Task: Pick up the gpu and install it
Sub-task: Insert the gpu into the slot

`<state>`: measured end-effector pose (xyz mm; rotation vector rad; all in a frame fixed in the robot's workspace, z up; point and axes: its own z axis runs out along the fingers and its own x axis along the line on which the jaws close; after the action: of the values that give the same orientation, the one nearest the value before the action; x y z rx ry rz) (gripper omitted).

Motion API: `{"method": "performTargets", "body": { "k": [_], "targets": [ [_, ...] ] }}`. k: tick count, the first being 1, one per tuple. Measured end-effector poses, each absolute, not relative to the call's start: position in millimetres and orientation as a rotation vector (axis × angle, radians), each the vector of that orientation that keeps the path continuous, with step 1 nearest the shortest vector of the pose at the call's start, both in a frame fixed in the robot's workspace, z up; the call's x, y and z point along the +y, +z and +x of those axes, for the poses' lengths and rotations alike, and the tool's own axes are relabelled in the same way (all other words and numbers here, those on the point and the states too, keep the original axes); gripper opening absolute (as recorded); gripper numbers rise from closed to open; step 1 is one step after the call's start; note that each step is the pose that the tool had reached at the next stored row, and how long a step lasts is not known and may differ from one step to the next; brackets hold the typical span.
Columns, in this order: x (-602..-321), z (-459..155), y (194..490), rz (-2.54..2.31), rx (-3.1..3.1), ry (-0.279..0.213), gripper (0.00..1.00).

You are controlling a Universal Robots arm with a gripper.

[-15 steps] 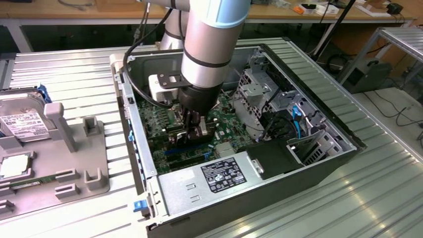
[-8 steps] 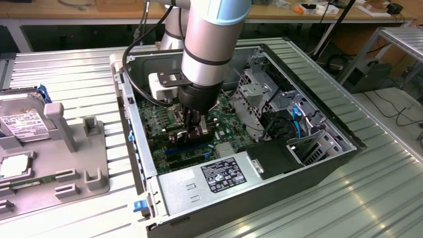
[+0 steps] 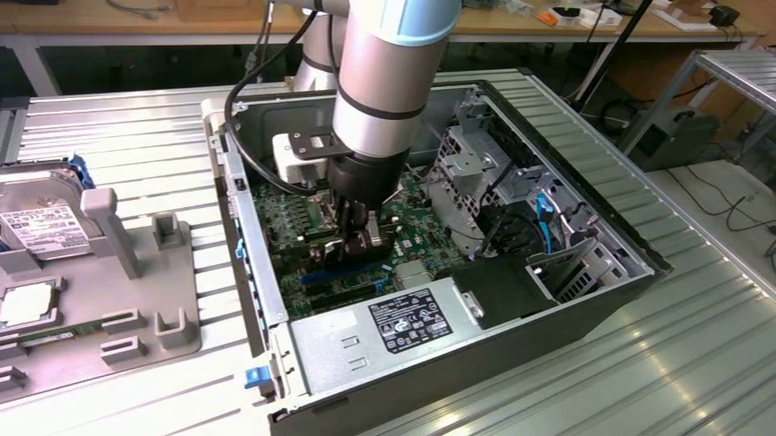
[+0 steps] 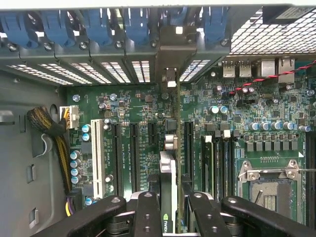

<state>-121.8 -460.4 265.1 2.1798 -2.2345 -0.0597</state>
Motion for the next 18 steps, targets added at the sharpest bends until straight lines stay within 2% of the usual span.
{"method": "performTargets", "body": {
  "k": [18],
  "targets": [
    [-459.5,-121.9,258.1,2.182,-2.233,-0.06,0.27]
  ]
}}
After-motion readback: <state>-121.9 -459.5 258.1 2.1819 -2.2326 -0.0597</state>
